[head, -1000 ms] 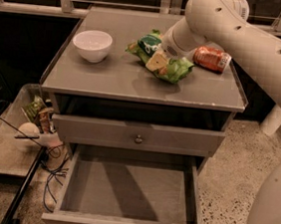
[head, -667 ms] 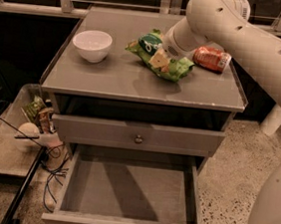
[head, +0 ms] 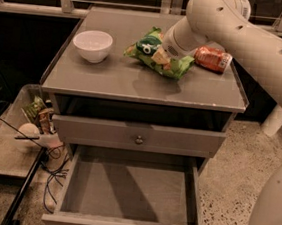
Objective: Place green rice chip bag into middle drawer
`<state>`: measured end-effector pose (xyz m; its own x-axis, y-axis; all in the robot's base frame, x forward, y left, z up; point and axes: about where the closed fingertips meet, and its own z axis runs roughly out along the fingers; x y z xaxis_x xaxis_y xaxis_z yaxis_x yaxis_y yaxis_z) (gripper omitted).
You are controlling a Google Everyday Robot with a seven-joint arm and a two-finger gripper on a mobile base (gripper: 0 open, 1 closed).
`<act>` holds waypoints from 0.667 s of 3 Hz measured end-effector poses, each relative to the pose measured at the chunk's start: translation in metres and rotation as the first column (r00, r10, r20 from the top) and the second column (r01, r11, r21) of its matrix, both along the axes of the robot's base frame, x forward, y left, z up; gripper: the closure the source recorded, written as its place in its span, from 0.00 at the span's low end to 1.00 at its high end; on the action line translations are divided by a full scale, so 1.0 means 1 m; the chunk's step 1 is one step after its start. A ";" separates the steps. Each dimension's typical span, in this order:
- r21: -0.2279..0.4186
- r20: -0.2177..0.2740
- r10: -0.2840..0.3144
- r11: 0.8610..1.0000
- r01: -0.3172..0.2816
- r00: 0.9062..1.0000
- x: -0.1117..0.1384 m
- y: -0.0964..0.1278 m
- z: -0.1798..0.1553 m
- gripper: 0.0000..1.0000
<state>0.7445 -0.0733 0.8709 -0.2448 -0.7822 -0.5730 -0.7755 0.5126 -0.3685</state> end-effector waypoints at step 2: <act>0.001 0.000 0.000 1.000 0.000 1.000 0.026 -0.003 -0.008 1.00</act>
Offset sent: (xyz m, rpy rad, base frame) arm 0.9379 -0.1191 -0.2974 0.0407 -0.0035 0.0108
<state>0.7705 -0.0765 0.8625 -0.2445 -0.7817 -0.5738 -0.7758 0.5127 -0.3679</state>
